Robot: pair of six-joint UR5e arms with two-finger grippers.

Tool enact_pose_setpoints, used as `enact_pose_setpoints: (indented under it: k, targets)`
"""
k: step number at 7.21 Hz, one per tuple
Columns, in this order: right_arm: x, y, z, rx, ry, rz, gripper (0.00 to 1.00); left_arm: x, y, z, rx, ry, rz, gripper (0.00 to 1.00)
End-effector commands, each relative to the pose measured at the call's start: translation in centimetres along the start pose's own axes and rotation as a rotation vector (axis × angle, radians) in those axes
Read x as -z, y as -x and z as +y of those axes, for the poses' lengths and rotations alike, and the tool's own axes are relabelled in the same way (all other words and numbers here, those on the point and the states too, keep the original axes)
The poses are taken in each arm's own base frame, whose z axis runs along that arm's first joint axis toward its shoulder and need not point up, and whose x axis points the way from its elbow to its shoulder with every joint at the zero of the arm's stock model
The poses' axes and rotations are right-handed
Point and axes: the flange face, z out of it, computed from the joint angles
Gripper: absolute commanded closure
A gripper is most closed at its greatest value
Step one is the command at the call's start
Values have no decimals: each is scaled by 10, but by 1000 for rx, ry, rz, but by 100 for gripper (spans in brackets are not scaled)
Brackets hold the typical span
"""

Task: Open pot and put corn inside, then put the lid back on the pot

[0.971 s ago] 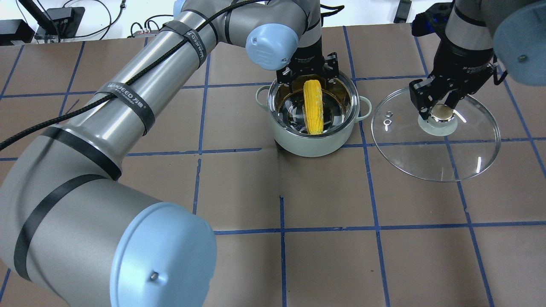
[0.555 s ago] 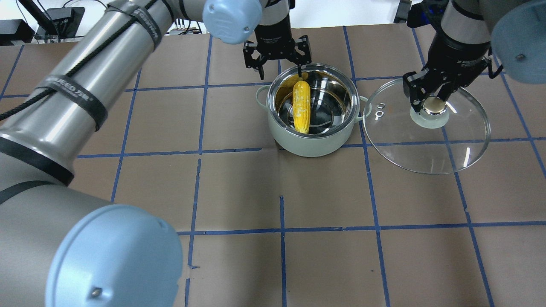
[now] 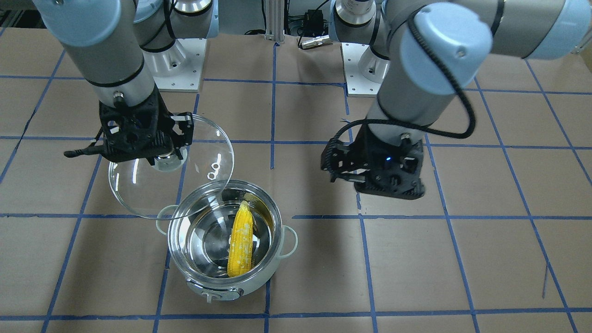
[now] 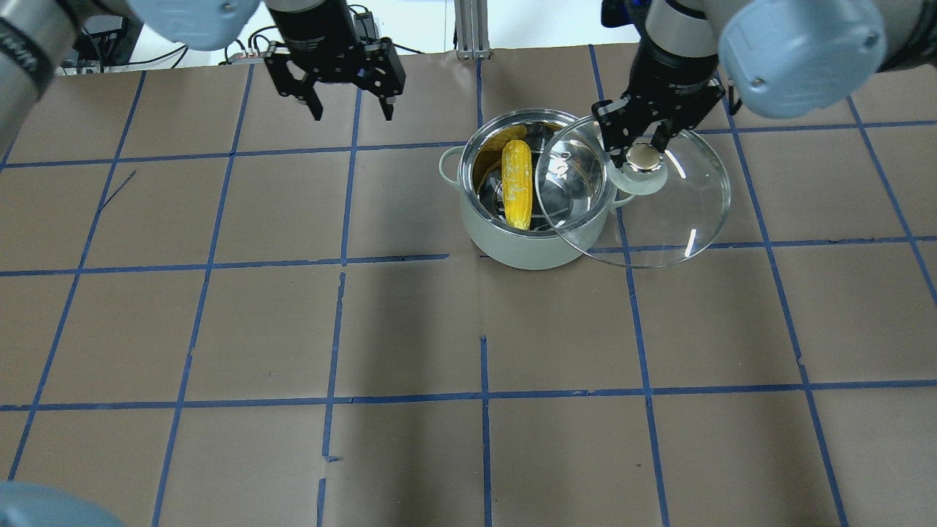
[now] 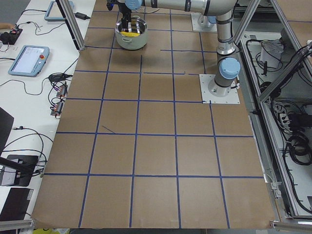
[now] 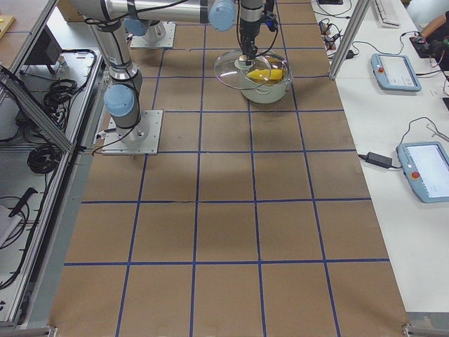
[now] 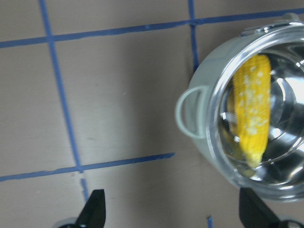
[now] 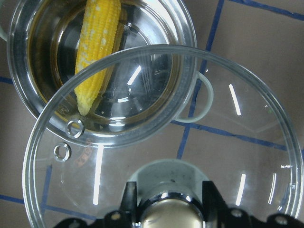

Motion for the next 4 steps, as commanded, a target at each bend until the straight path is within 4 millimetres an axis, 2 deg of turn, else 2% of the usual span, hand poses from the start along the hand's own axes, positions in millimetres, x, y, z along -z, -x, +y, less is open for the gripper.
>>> enact_pose_setpoints:
  k: [1,2,4]
  targets:
    - [-26,30,-51,43,-13,-22,74,27,64,65,37,-29,-42,0]
    - [-42,33,-66,49,-3,-25,74,36,67,78,39,-39,-89,0]
    - [-65,36,-86,56,3,-30,74,34,62,80,38,-38,-34,0]
